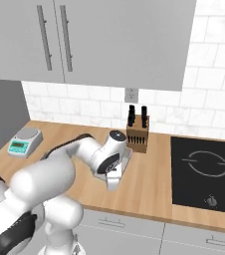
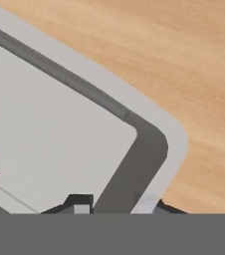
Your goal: Take the meat container that has the shrimp and place it on the second highest rack of the freezer. Then take the vegetable container that has the corn and potato and place it on the highest rack of the freezer.
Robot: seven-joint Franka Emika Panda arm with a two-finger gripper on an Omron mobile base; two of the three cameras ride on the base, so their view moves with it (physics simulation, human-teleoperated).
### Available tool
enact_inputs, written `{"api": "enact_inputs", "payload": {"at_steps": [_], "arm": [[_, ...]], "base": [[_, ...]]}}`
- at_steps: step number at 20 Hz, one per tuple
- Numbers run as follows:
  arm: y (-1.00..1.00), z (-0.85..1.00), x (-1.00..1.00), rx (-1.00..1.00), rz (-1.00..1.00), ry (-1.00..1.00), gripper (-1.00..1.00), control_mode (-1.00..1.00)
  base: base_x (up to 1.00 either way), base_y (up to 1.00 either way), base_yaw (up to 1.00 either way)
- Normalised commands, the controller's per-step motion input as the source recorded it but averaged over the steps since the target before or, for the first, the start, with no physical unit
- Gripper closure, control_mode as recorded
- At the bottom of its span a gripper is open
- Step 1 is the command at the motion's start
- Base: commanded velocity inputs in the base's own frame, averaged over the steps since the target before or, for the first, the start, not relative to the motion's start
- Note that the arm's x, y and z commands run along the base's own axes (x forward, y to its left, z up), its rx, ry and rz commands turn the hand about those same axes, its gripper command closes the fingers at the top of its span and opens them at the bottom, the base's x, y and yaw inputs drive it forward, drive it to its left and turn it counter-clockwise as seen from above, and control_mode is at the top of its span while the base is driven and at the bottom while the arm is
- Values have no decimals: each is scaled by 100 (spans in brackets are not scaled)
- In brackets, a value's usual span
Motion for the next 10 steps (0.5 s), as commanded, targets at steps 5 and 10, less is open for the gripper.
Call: {"api": "enact_inputs", "payload": {"at_steps": [5,10], "arm": [[13,58,-30,0,4,-17,100,-100],[57,47,-33,-5,18,-26,100,-100]], "base": [[0,0,0],[0,0,0]]}}
